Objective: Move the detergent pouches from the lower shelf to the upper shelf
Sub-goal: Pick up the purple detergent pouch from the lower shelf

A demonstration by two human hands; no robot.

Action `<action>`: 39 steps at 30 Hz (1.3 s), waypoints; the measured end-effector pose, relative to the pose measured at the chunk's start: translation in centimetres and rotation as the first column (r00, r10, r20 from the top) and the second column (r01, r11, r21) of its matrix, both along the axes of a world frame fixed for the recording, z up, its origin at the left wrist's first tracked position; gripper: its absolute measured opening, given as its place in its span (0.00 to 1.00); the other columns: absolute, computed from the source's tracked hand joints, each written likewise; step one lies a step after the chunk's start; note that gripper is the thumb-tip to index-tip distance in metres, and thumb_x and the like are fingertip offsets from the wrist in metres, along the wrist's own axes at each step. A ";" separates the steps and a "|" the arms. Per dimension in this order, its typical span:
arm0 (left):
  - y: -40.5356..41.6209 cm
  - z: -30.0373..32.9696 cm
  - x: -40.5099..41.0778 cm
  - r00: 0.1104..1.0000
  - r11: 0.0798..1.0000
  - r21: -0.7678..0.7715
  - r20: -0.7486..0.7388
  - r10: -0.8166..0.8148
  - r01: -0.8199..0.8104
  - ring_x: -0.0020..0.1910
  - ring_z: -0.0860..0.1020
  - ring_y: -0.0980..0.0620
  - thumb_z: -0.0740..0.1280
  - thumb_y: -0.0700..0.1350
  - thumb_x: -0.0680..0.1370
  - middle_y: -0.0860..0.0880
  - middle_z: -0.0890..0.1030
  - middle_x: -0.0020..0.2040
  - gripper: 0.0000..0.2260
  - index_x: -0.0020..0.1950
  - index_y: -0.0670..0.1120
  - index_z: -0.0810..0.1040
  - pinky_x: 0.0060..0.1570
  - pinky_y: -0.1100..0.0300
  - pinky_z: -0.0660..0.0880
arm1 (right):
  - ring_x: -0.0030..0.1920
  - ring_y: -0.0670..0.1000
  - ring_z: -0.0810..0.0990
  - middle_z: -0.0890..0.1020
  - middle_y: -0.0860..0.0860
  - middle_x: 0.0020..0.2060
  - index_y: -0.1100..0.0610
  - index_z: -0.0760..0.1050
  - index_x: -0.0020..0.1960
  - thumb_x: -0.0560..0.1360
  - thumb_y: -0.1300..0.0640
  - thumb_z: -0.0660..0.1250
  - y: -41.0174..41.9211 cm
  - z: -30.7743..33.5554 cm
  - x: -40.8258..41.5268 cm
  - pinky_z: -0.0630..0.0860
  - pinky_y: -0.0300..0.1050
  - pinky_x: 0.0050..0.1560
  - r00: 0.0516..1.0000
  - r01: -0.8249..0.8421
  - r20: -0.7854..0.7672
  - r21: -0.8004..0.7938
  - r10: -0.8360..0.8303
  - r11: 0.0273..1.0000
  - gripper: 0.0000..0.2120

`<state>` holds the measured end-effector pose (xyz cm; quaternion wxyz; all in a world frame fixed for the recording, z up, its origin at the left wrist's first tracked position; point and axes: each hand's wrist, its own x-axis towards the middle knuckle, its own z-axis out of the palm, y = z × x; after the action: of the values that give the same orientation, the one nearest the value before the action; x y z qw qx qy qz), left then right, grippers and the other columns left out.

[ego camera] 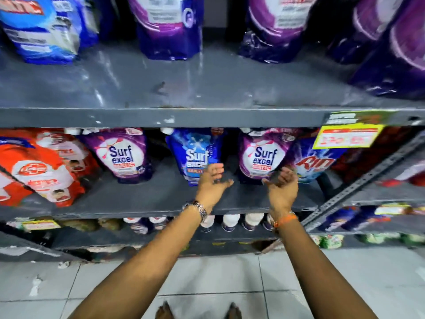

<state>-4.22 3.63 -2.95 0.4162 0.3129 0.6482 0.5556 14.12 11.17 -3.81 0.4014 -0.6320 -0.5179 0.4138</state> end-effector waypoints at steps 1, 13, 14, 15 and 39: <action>1.2 -0.1 0.9 0.999 0.999 -0.031 -0.033 -0.035 0.034 0.57 0.75 0.49 0.75 0.31 0.69 0.43 0.76 0.59 0.28 0.67 0.40 0.71 0.56 0.63 0.74 | 0.47 0.33 0.74 0.76 0.47 0.55 0.37 0.64 0.49 0.68 0.65 0.77 0.9 -0.2 0.7 0.69 0.29 0.58 0.999 -0.042 0.021 0.007 0.042 0.999 0.29; 8.0 -3.0 3.7 0.891 0.975 -0.110 -0.398 -0.219 0.191 0.69 0.71 0.51 0.81 0.39 0.64 0.46 0.72 0.72 0.47 0.77 0.46 0.60 0.71 0.55 0.68 | 0.65 0.50 0.75 0.77 0.52 0.66 0.55 0.61 0.75 0.70 0.72 0.73 6.3 -1.1 2.4 0.73 0.45 0.67 0.858 -0.511 -0.055 0.017 0.511 0.859 0.39; 8.0 -3.2 3.8 0.896 0.981 -0.097 -0.401 -0.193 0.167 0.69 0.72 0.49 0.81 0.39 0.64 0.45 0.74 0.71 0.45 0.76 0.46 0.62 0.71 0.52 0.69 | 0.66 0.51 0.75 0.77 0.53 0.66 0.56 0.62 0.75 0.70 0.71 0.74 6.2 -1.1 2.3 0.73 0.47 0.68 0.862 -0.504 -0.042 0.022 0.505 0.863 0.38; 7.8 -3.5 3.7 0.900 0.986 -0.084 -0.403 -0.169 0.147 0.69 0.73 0.48 0.81 0.39 0.63 0.45 0.75 0.70 0.44 0.75 0.45 0.63 0.71 0.50 0.70 | 0.67 0.52 0.75 0.77 0.54 0.67 0.57 0.63 0.75 0.70 0.70 0.74 6.1 -1.2 2.3 0.73 0.48 0.69 0.867 -0.497 -0.032 0.037 0.498 0.867 0.38; -15.8 -2.8 -18.2 0.924 0.992 -0.037 -0.371 0.096 -0.118 0.62 0.80 0.46 0.80 0.40 0.60 0.49 0.81 0.60 0.34 0.63 0.52 0.71 0.62 0.43 0.78 | 0.65 0.54 0.80 0.81 0.52 0.64 0.42 0.72 0.66 0.65 0.59 0.79 -12.9 -1.8 -20.3 0.77 0.62 0.65 0.710 -0.644 -0.200 0.203 0.675 0.737 0.33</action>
<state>-22.38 -12.20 -5.76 0.2653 0.3633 0.7470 0.4896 -6.23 -1.74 -5.64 0.3277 -0.3200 -0.6756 0.5777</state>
